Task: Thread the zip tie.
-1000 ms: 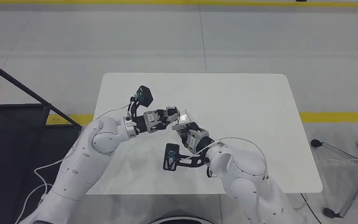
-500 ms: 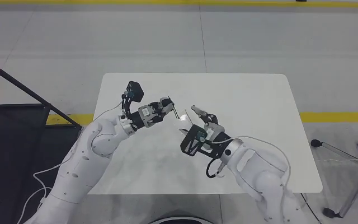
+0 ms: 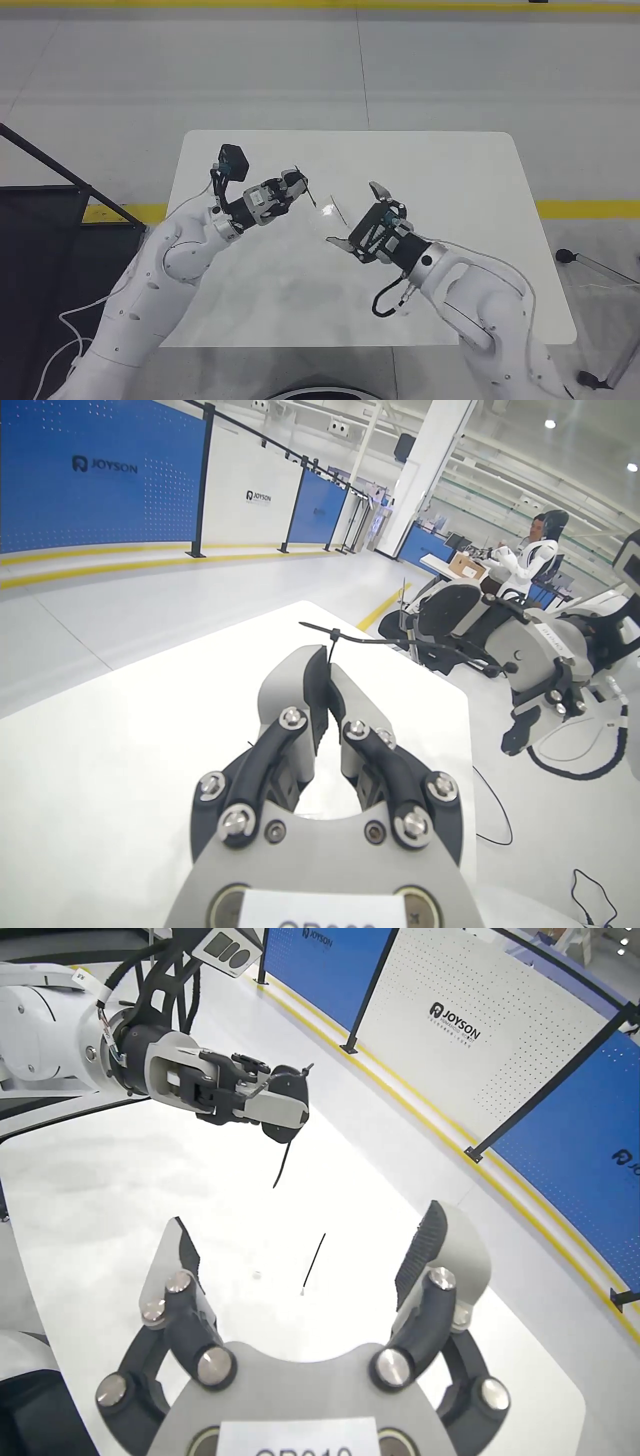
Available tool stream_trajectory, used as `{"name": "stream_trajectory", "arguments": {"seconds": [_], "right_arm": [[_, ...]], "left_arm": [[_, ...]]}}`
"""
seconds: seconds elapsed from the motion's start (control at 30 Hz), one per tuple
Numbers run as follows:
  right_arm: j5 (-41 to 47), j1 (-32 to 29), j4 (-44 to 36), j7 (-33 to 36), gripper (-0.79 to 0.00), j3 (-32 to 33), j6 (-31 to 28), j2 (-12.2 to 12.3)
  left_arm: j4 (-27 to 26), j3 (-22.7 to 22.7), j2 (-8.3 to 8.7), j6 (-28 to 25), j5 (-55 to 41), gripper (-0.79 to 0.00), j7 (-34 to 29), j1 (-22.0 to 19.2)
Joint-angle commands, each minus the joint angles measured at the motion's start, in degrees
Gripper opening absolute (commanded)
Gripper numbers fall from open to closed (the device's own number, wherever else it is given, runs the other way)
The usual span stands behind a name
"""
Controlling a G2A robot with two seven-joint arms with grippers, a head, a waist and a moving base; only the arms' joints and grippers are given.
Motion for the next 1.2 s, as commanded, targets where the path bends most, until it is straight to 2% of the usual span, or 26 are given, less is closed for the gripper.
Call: {"name": "stream_trajectory", "arguments": {"seconds": [0.0,0.13,0.23,0.33,0.4,0.5,0.7,0.93,1.17], "right_arm": [[1.68,-0.35,1.82,-1.37,0.000,-1.11,0.44,-0.13],[12.09,2.35,7.99,-2.67,0.000,-2.18,2.31,-0.81],[22.47,5.60,13.31,-1.94,0.000,-2.18,1.22,-1.20],[28.78,8.76,17.47,-0.03,-0.003,-2.77,0.26,-1.46],[31.41,10.37,19.34,1.21,-0.083,-3.40,-1.35,-1.52],[33.75,11.88,21.19,2.14,-0.151,-4.11,-2.64,-1.57],[32.80,13.31,22.66,1.39,-0.391,-5.81,-1.85,-1.71],[32.87,14.15,23.43,1.22,-0.545,-6.83,-1.75,-1.70],[33.20,14.45,23.77,1.07,-0.748,-6.96,-1.62,-1.55]], "left_arm": [[-0.09,0.01,-0.01,0.20,0.00,-0.785,0.05,0.12],[-1.81,0.03,-0.10,0.54,0.63,-0.785,0.85,1.21],[-2.37,-0.02,-0.17,0.03,1.20,-0.785,1.84,1.78],[-2.62,0.21,-0.29,0.01,1.83,-0.785,2.37,2.09],[-2.59,0.32,-0.37,0.06,2.16,-0.785,2.70,2.10],[-2.37,0.43,-0.50,0.08,2.35,-0.785,3.02,2.04],[-2.04,0.71,-0.71,-0.21,2.48,-0.785,2.80,1.81],[-1.92,0.52,-0.86,-0.41,2.32,-0.785,2.69,1.82],[-1.94,0.23,-0.96,-0.66,2.21,-0.785,2.42,1.94]]}}
